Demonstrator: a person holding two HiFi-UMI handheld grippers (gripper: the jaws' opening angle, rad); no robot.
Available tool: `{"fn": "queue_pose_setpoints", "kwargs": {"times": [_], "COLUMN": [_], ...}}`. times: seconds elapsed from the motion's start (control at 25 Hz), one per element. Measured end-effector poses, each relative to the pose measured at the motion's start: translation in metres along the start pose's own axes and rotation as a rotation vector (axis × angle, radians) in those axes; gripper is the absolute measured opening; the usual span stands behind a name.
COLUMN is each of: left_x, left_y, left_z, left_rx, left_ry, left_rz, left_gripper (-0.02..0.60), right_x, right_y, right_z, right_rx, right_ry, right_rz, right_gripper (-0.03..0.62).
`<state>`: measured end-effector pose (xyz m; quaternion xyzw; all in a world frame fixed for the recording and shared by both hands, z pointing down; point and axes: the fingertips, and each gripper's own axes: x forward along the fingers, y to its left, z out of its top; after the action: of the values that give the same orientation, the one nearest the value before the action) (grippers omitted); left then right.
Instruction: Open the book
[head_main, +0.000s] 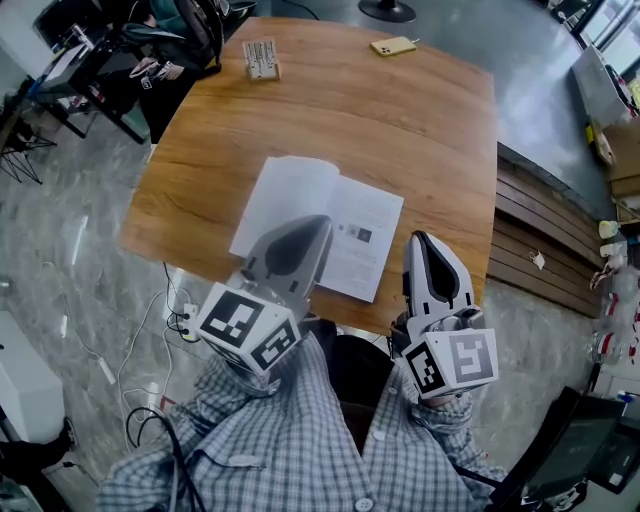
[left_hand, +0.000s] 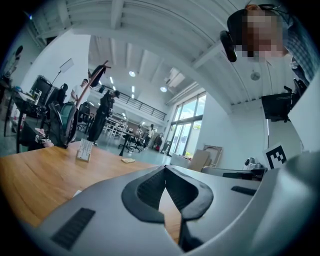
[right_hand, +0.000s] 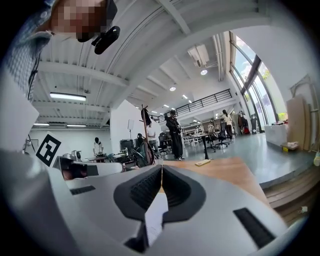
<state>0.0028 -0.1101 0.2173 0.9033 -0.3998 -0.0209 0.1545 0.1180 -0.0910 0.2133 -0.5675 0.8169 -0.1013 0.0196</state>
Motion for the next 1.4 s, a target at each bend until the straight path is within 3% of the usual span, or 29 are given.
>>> {"fn": "queue_pose_setpoints", "kwargs": {"times": [0.24, 1.4], "left_x": [0.002, -0.006], "left_y": [-0.009, -0.011], "left_z": [0.006, -0.002], "left_rx": [0.043, 0.008], "left_ry": [-0.013, 0.005], "left_rz": [-0.015, -0.032], "left_gripper": [0.009, 0.009], "right_x": [-0.003, -0.004], "right_y": [0.002, 0.019], "right_z": [0.005, -0.002], "right_rx": [-0.019, -0.028], "right_ry": [-0.011, 0.018], "right_rz": [0.011, 0.049], "right_gripper": [0.021, 0.02]}}
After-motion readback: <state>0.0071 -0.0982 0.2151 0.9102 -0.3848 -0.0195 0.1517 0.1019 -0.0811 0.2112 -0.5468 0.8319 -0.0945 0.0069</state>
